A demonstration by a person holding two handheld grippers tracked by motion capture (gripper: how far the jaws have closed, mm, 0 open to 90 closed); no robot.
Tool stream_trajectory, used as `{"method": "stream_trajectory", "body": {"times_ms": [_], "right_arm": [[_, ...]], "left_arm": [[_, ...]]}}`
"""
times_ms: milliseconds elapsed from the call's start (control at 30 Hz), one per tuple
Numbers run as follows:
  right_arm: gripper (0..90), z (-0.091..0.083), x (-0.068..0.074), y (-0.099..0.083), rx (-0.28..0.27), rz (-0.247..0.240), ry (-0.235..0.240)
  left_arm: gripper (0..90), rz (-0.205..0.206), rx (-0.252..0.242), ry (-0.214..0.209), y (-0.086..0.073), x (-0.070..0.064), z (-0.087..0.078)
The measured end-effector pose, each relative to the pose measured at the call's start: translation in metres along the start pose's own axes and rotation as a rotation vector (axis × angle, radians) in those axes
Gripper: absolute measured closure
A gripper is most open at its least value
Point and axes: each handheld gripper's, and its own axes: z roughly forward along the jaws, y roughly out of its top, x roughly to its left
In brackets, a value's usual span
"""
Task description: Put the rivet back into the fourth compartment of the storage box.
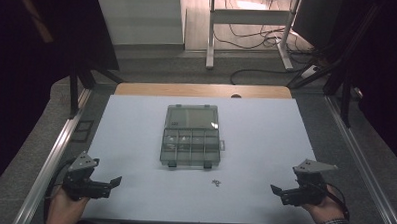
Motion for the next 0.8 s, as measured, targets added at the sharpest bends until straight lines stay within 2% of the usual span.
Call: {"method": "stream_trajectory", "body": {"times_ms": [200, 300, 433, 600, 800], "right_arm": [[0.0, -0.0006, -0.0001, 0.0013, -0.013, -0.001, 0.001], [0.0, 0.0005, 0.0004, 0.0020, -0.021, 0.011, 0.005], [0.0, 0.0021, 0.0017, 0.0021, -0.020, 0.016, -0.001], [0.0, 0.0041, 0.0047, 0.0014, -0.001, 0.005, -0.011], [0.0, 0.0052, 0.0058, 0.0022, 0.020, -0.022, -0.006]], "left_arm": [[0.0, -0.009, -0.007, -0.019, -0.0007, 0.0010, 0.0003], [0.0, 0.005, 0.011, -0.024, -0.0009, -0.0008, 0.0019], [0.0, 0.006, 0.009, -0.024, -0.0011, -0.0014, 0.0018], [0.0, -0.010, -0.007, -0.024, -0.0020, 0.0013, 0.0003], [0.0, -0.003, -0.007, -0.021, -0.0025, 0.0020, 0.0009]]}}
